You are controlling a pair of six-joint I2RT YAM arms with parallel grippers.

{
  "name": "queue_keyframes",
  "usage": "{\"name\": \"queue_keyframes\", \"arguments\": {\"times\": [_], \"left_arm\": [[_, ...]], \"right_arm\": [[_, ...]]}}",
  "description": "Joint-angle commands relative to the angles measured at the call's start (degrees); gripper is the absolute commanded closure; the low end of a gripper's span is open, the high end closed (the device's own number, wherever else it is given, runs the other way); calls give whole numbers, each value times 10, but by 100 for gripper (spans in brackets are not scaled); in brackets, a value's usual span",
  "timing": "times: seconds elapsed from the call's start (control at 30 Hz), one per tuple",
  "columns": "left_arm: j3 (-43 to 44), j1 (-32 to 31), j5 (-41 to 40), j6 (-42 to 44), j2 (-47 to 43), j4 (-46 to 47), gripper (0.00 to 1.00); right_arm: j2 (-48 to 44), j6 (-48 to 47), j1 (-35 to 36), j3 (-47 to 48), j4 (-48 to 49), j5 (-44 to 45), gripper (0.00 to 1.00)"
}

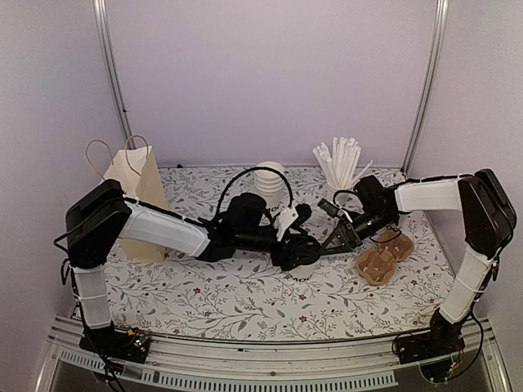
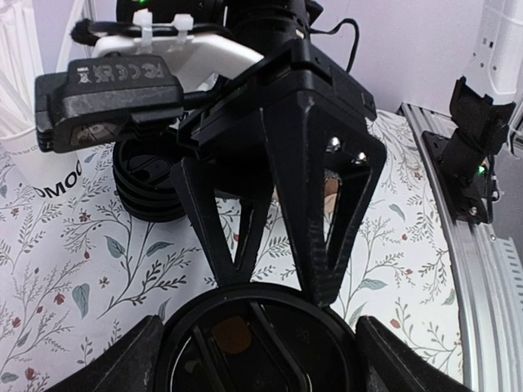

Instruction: Pack the takeout coffee

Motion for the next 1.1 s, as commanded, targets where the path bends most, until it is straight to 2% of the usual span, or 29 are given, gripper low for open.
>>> {"name": "queue_keyframes", "arguments": {"times": [0.0, 0.2, 0.57, 0.6, 0.63, 0.9, 1.07], "left_arm": [[-16, -10, -3, -14, 6, -111, 18], [5, -12, -11, 15, -31, -118, 16], [42, -32, -29, 32, -55, -127, 10], [43, -32, -30, 33, -55, -129, 3], [44, -32, -30, 33, -55, -130, 1], [44, -31, -41, 32, -70, -136, 0], [42, -27, -45, -9, -103, -140, 0]], "right_arm": [[-28, -24, -1, 20, -6, 20, 36], [-70, -38, -1, 26, -20, -7, 29], [-86, -44, -1, 16, -7, -4, 27], [-86, -44, -1, 15, -6, -4, 27], [-85, -45, -1, 16, -6, -3, 27], [-78, -43, -1, 10, -5, 11, 27], [-84, -43, -1, 11, -6, 33, 27]]}}
